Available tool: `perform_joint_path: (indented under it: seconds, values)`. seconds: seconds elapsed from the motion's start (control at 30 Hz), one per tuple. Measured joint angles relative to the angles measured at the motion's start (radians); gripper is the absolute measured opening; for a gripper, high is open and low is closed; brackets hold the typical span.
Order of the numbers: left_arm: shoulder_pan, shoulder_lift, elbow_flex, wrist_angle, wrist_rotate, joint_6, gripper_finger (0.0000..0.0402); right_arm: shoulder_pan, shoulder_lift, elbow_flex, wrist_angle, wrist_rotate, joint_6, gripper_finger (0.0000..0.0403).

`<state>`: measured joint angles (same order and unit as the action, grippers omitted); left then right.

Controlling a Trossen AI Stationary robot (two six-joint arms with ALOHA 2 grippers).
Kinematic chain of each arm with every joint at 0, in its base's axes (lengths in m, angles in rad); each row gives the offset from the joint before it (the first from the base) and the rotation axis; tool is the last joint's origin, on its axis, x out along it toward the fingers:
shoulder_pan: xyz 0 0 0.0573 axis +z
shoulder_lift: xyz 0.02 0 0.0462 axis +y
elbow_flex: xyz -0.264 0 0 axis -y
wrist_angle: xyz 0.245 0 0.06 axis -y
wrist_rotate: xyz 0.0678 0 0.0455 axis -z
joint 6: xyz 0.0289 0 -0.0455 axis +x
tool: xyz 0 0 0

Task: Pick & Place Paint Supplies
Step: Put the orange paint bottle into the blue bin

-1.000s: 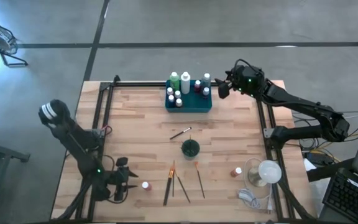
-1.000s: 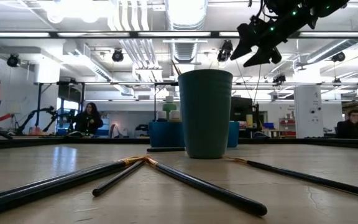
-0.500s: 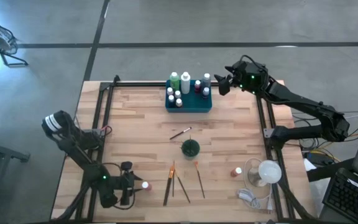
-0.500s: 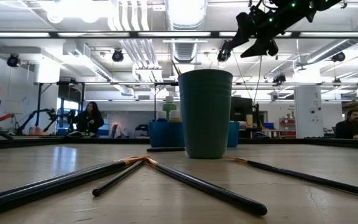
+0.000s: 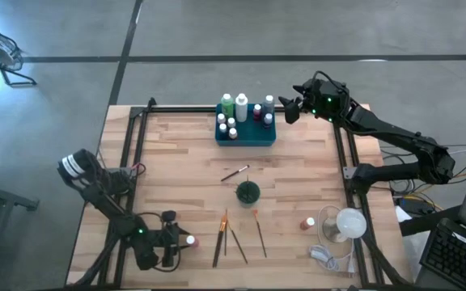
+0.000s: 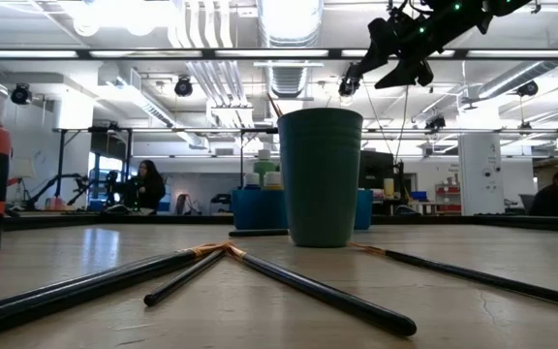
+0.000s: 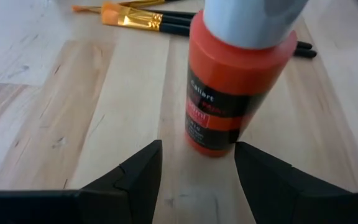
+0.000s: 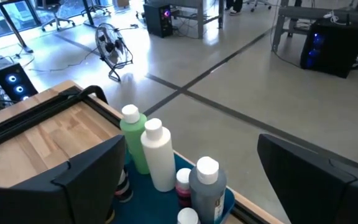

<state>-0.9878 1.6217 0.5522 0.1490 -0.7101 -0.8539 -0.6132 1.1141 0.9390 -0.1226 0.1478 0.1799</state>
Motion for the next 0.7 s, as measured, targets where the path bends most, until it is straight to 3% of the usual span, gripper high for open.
perform_joint_path:
  seconds: [0.7]
  values:
    - [0.082,0.033,0.0,0.153,0.021,0.188,0.0206,0.0,0.0,0.0,0.001,0.0,-0.002,0.0363]
